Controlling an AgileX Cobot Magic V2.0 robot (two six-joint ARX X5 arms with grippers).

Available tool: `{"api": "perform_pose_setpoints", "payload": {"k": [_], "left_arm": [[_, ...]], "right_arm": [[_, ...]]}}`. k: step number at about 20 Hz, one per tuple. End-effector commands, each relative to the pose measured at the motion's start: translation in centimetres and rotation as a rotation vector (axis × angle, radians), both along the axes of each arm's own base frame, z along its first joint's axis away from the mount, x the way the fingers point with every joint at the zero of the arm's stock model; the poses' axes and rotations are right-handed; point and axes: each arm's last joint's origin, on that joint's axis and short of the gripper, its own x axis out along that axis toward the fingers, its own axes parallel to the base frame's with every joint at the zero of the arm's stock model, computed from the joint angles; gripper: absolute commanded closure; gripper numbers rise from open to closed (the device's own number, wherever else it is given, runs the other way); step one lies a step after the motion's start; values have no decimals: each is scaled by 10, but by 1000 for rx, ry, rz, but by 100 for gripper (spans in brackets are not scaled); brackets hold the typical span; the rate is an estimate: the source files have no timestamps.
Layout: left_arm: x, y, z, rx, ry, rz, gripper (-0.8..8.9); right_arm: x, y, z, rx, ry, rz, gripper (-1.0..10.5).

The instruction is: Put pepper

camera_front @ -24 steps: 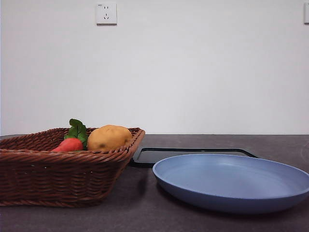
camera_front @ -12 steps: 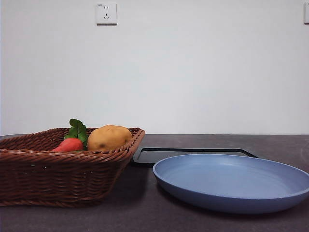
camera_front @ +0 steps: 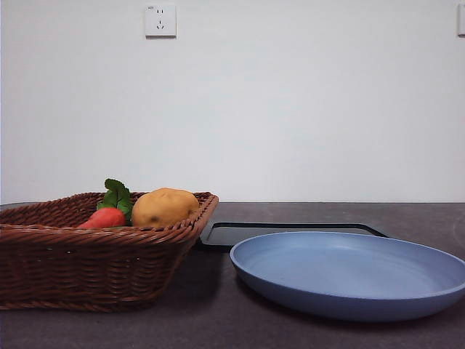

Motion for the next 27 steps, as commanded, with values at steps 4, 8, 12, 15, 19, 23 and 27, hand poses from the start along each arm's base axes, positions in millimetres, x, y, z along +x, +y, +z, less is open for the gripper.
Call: {"api": "perform_pose_setpoints", "payload": {"k": [4,8,12,15,19,23,27], "left_arm": [[0,-1,5,-7,-31,-24,436],[0,-1,6,-8,-32,-25,436],[0,-1,7,-12,-40,-29,436],[0,-1,7,-12,-41,-30,436],[0,-1,7,-12,-43,-30,436],[0,-1,8,-29,-42,-47,436],[0,-1,8,-30,-39,-43,436]], "right_arm": [[17,3,-3,-6,53,4,596],[50,8,-17,-3,136,-3,596],[93,18,-47,-20,251,10,597],[118,28,-73,-36,334,33,597],[141,40,-104,-55,395,59,597],[152,43,-121,-62,422,61,597],[158,44,-133,-68,447,63,627]]}}
